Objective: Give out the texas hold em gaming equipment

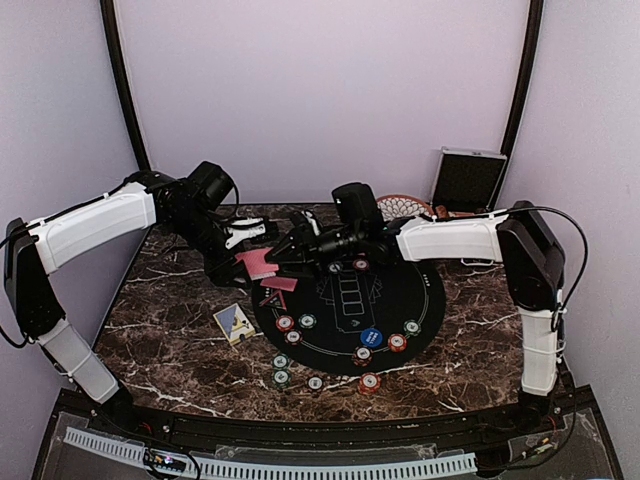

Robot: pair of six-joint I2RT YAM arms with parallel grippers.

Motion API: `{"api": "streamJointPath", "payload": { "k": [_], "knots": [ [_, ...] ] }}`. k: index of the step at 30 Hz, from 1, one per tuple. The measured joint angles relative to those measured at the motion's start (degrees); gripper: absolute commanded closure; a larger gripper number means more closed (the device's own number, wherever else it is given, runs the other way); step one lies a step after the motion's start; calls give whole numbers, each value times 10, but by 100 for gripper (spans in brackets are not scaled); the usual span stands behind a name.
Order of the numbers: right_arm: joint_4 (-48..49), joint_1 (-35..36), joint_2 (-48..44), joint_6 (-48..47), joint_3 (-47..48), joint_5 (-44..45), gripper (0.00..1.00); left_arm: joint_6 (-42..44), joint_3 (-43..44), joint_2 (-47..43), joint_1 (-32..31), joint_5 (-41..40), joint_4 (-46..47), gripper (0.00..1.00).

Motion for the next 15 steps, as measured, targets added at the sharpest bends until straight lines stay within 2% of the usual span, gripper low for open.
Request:
{"api": "streamJointPath", "payload": {
  "k": [7,12,15],
  "knots": [
    [-13,3,9,-1,11,0,47,0,0,0,0,2,0,100],
    [-29,3,12,-11,18,4,58,0,0,0,0,3,0,100],
    [-36,3,12,-19,19,7,61,0,0,0,0,4,0,100]
  ]
}}
